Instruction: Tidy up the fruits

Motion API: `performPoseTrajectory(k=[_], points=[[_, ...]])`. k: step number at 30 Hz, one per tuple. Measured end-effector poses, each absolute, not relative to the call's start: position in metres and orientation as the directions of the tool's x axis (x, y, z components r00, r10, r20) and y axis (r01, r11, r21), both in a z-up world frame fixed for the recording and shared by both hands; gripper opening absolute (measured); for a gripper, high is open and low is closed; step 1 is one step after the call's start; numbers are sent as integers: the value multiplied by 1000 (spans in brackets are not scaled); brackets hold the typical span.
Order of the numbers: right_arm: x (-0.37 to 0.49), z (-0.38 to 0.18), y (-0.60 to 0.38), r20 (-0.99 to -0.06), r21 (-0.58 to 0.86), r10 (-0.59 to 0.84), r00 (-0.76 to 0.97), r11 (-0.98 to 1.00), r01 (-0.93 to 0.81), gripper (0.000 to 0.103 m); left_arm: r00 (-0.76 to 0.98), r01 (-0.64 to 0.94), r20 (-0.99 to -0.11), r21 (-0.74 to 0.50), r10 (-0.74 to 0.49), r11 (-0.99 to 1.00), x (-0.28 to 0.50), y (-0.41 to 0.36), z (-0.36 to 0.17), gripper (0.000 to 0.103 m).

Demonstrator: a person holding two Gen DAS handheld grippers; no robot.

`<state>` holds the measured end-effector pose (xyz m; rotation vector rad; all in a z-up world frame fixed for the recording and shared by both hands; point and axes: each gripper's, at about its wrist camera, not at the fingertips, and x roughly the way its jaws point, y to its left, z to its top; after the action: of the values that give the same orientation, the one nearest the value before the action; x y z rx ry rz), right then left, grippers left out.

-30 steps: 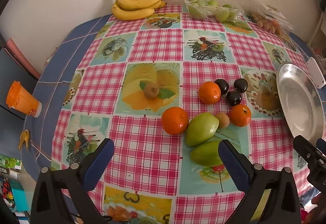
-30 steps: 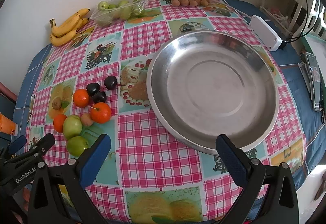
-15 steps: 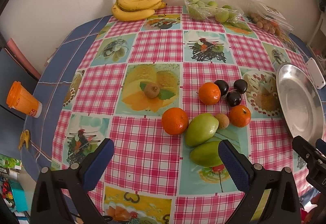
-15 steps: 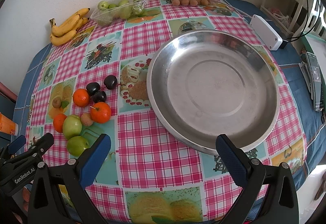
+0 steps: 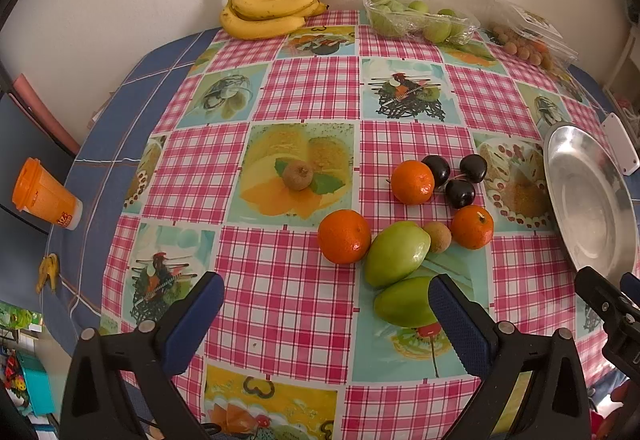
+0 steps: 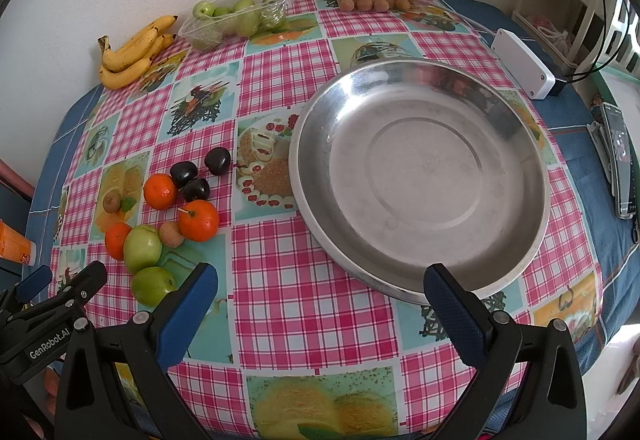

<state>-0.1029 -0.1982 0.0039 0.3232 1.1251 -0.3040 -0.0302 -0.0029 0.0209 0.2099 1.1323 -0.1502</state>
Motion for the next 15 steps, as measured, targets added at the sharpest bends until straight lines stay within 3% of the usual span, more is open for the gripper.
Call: performPoseTrajectory(k=[15], points=[[-103,4,-198,-914,98,-75,399,913,396,103,415,226,-910,88,-14,970,-31,-3,20,103]])
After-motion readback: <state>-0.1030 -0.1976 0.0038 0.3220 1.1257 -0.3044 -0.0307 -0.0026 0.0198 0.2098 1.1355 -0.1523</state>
